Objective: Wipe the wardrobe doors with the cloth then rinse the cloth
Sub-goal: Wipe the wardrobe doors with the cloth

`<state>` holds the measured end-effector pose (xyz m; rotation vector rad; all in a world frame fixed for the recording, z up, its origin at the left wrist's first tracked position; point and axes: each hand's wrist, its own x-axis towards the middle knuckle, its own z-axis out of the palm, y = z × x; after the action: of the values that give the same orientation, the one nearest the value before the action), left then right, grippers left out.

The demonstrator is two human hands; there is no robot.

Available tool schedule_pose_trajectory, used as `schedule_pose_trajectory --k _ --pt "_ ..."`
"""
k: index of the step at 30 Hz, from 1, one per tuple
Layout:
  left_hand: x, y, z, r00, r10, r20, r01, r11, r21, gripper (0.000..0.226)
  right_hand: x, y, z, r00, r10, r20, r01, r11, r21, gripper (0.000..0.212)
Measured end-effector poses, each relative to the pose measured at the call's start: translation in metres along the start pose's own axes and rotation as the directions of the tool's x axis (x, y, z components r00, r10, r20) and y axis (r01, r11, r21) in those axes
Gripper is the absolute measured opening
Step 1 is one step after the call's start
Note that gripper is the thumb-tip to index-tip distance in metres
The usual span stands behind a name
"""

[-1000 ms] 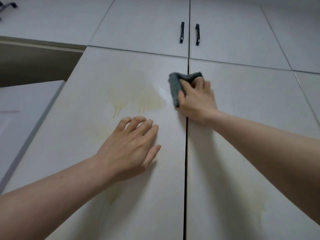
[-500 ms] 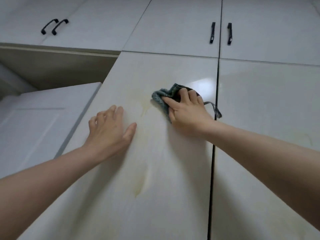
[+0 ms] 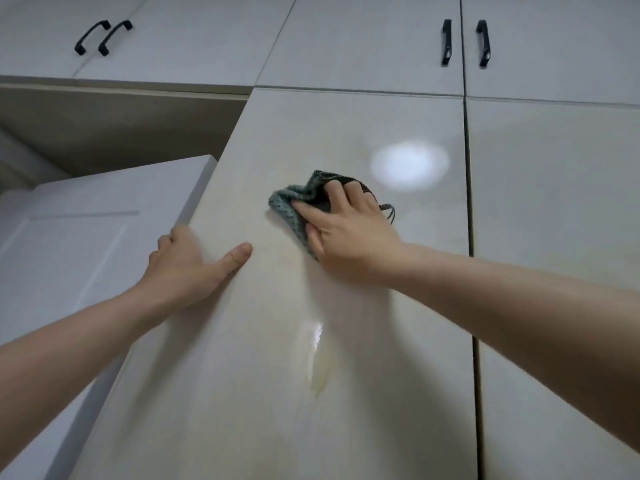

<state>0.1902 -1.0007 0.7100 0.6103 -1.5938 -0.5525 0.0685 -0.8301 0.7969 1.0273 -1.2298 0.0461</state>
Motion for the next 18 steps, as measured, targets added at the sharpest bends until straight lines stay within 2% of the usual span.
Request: schedule_pose_trajectory --k 2,4,6,8,10,13,15,18 --pt "0.002 -0.003 -0.002 1.0 0.017 0.007 -0.017 1.0 -0.01 0.112 0.02 0.022 -0.006 0.999 0.034 0.029 -0.033 0.999 -0.007 0.046" --pt "0.003 -0.008 -0.004 0.999 0.04 0.019 -0.04 0.999 -0.016 0.106 0.043 0.061 -0.016 0.975 0.212 0.063 -0.21 0.977 -0.041 0.045" --pt "0.005 -0.013 -0.004 0.997 0.07 0.034 -0.069 0.997 -0.031 0.099 0.055 0.096 -0.023 0.881 0.47 0.061 -0.465 0.882 -0.075 0.046" --pt "0.006 -0.015 -0.005 0.996 0.088 0.033 -0.086 0.995 -0.046 0.094 0.061 0.096 -0.021 0.811 0.585 0.034 -0.578 0.808 -0.113 0.047" --pt "0.006 -0.014 -0.005 0.996 0.089 0.031 -0.087 0.994 -0.06 0.092 0.058 0.063 -0.013 0.842 0.539 0.01 -0.535 0.839 -0.097 0.047" --pt "0.006 -0.015 -0.004 0.996 0.085 0.02 -0.083 0.993 -0.084 0.091 0.041 -0.019 0.01 0.973 0.232 -0.007 -0.232 0.972 -0.037 0.047" --pt "0.006 -0.013 -0.003 0.997 0.078 0.015 -0.076 0.993 -0.088 0.092 0.034 -0.054 0.017 0.998 0.068 -0.008 -0.069 0.997 -0.03 0.047" --pt "0.006 -0.011 -0.006 0.998 0.064 0.029 -0.062 0.996 -0.06 0.094 0.055 -0.025 0.007 0.998 0.052 0.02 -0.053 0.999 0.012 0.047"
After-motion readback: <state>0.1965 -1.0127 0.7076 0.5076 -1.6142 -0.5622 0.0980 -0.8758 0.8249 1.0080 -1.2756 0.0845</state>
